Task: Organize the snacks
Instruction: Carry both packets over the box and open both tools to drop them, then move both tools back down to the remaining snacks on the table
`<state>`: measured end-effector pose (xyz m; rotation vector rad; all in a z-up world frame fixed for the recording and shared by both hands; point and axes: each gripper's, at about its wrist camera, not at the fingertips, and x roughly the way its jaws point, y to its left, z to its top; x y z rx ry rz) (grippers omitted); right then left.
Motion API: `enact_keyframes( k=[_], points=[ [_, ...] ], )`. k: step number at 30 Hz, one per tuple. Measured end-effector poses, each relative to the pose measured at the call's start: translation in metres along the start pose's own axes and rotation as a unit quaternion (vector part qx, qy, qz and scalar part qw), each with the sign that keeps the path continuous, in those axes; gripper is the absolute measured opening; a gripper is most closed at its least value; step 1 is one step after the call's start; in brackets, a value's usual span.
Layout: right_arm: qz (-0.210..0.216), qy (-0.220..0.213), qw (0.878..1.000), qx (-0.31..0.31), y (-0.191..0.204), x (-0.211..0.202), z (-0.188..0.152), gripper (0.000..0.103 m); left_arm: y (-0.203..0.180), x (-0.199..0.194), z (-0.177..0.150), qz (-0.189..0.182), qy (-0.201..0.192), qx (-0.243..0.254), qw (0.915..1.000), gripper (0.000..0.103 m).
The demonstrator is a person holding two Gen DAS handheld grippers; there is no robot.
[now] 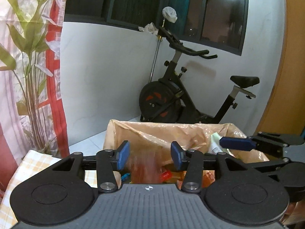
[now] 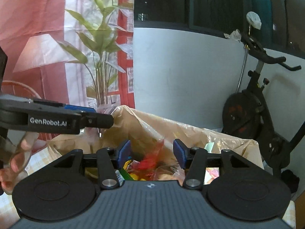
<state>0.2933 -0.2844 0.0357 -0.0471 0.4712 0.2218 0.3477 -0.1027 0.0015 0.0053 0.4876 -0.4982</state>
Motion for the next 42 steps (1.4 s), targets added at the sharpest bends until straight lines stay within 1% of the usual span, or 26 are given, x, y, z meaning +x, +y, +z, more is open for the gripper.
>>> enact_keyframes(
  k=[2, 6, 11, 16, 23, 31, 35, 42],
  points=[
    [-0.002, -0.002, 1.000, -0.001, 0.000, -0.001, -0.001, 0.055, 0.002, 0.001, -0.001, -0.001, 0.006, -0.002, 1.0000, 0.054],
    [-0.001, -0.003, 1.000, -0.001, 0.003, -0.007, -0.002, 0.055, 0.002, -0.004, -0.002, 0.005, 0.010, -0.003, 0.9999, 0.054],
    [-0.004, -0.009, 1.000, -0.002, 0.008, -0.024, -0.008, 0.055, -0.004, -0.021, -0.007, 0.006, 0.007, 0.001, 1.0000, 0.054],
    [-0.008, -0.009, 1.000, 0.011, 0.010, -0.044, -0.022, 0.055, -0.009, -0.040, -0.020, 0.011, 0.008, -0.002, 0.9999, 0.055],
    [-0.013, -0.015, 1.000, 0.023, 0.016, -0.073, -0.042, 0.055, -0.018, -0.069, -0.036, 0.030, 0.007, -0.015, 0.9994, 0.055],
    [-0.014, -0.021, 0.999, 0.031, 0.026, -0.093, -0.064, 0.055, -0.027, -0.090, -0.052, 0.037, 0.004, -0.022, 0.9991, 0.057],
    [-0.009, -0.027, 0.999, 0.032, 0.029, -0.101, -0.073, 0.055, -0.030, -0.097, -0.064, 0.035, 0.001, -0.032, 0.9989, 0.057],
    [-0.008, -0.028, 0.999, 0.031, 0.033, -0.112, -0.093, 0.055, -0.039, -0.108, -0.095, 0.028, -0.012, -0.053, 0.9982, 0.057]
  ],
)
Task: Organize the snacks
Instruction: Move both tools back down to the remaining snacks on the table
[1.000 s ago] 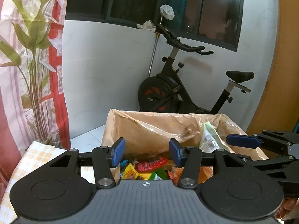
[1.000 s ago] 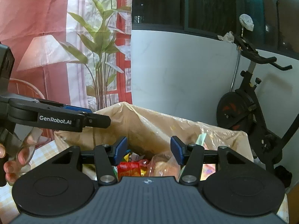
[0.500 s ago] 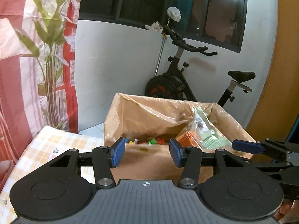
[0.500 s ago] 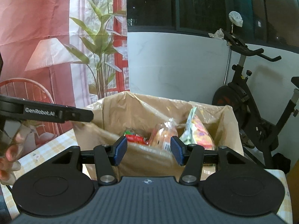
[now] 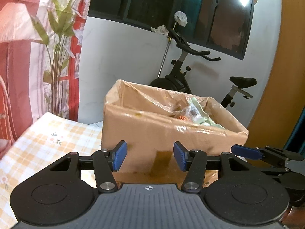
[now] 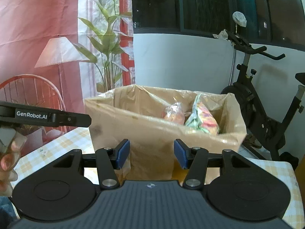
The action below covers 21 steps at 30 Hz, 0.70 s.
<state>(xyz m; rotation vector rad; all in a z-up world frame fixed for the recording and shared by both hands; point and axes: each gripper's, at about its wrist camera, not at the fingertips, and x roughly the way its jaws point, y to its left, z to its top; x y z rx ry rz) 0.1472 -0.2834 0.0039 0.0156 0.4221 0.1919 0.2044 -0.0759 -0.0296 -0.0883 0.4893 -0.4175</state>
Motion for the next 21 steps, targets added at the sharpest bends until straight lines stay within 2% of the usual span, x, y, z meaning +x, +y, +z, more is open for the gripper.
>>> enact_keyframes(
  k=[4, 8, 16, 21],
  points=[
    [0.000, -0.002, 1.000, -0.008, -0.002, -0.008, -0.014, 0.055, -0.005, 0.002, -0.018, -0.009, 0.007, -0.009, 0.9999, 0.057],
    [-0.002, 0.004, 1.000, 0.003, -0.012, -0.011, -0.030, 0.055, -0.011, 0.013, -0.035, -0.015, 0.033, -0.012, 0.9993, 0.057],
    [-0.022, 0.043, 0.999, 0.025, -0.045, 0.000, -0.074, 0.055, -0.017, 0.036, -0.058, -0.004, 0.063, -0.002, 0.9980, 0.057],
    [-0.036, 0.085, 0.995, 0.028, -0.065, 0.021, -0.109, 0.045, -0.019, 0.052, -0.073, 0.007, 0.091, -0.007, 0.9958, 0.057]
  ],
)
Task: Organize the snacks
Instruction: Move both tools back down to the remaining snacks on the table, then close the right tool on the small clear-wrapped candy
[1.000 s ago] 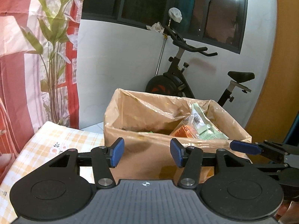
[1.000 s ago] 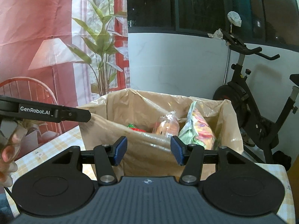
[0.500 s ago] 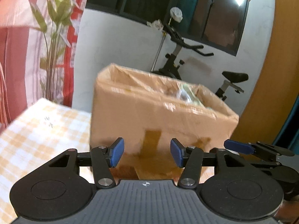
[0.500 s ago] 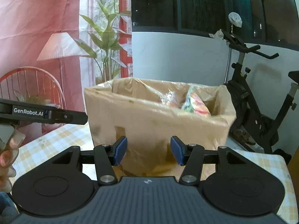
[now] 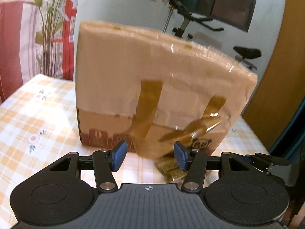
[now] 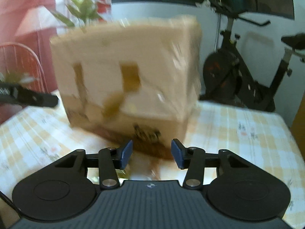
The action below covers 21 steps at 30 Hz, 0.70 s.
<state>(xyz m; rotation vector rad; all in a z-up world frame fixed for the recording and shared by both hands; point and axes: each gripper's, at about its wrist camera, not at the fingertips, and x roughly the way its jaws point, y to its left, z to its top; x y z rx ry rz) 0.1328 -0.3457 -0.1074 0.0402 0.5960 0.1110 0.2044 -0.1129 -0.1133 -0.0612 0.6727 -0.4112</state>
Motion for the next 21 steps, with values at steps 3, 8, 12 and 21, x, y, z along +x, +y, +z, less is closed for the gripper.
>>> enact_keyframes(
  k=[3, 8, 12, 21],
  points=[
    [0.003, 0.021, 1.000, 0.007, -0.008, 0.017, -0.012, 0.044, -0.001, 0.009, -0.005, 0.003, 0.015, 0.000, 0.9999, 0.057],
    [0.012, 0.036, 0.999, 0.011, -0.012, 0.039, -0.025, 0.037, -0.008, 0.024, -0.011, 0.006, 0.035, 0.010, 0.9993, 0.057],
    [0.018, 0.052, 0.998, 0.007, -0.012, 0.049, -0.027, 0.022, -0.014, 0.038, -0.016, 0.004, 0.054, 0.016, 0.9984, 0.057],
    [0.027, 0.021, 0.999, 0.038, -0.020, 0.038, -0.028, 0.019, -0.043, 0.073, -0.027, -0.007, 0.097, 0.039, 0.9945, 0.057]
  ],
)
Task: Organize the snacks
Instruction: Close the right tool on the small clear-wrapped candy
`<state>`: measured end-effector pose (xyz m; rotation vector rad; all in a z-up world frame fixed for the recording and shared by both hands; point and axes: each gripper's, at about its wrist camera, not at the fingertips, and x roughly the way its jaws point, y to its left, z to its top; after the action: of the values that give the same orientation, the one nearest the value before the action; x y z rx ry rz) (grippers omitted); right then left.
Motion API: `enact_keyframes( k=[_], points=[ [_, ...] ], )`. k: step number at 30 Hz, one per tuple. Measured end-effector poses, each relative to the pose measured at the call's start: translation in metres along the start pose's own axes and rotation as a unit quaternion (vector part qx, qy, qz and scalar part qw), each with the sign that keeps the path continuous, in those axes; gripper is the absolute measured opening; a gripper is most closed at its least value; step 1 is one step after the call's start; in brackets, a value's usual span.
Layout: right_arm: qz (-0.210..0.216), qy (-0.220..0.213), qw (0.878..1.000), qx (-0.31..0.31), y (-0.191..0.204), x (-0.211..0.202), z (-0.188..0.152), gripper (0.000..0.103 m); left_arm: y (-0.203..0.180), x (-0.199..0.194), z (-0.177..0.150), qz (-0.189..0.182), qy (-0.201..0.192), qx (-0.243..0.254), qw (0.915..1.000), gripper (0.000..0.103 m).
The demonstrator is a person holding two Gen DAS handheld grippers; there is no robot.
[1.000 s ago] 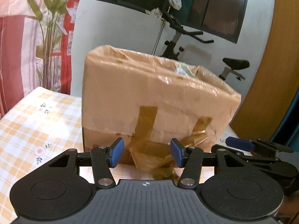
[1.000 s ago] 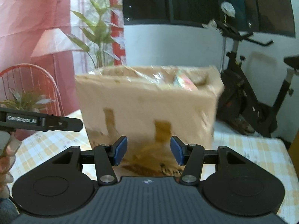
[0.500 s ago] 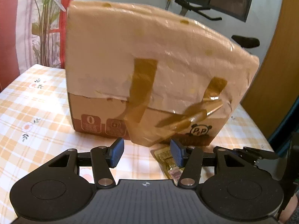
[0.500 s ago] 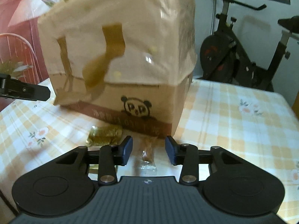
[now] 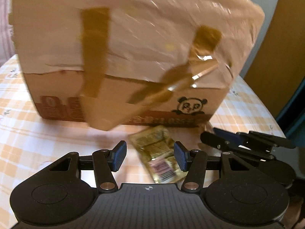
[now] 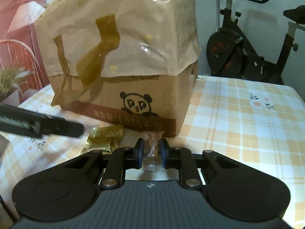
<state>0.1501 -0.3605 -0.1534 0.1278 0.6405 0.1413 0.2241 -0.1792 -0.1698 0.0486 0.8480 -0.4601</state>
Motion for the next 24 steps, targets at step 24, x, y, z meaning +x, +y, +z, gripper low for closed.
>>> enact_keyframes(
  k=[24],
  points=[
    [0.011, -0.022, 0.999, 0.038, -0.012, -0.007, 0.000, 0.019, -0.033, 0.039, -0.013, 0.057, 0.002, 0.056, 0.9968, 0.075]
  ],
)
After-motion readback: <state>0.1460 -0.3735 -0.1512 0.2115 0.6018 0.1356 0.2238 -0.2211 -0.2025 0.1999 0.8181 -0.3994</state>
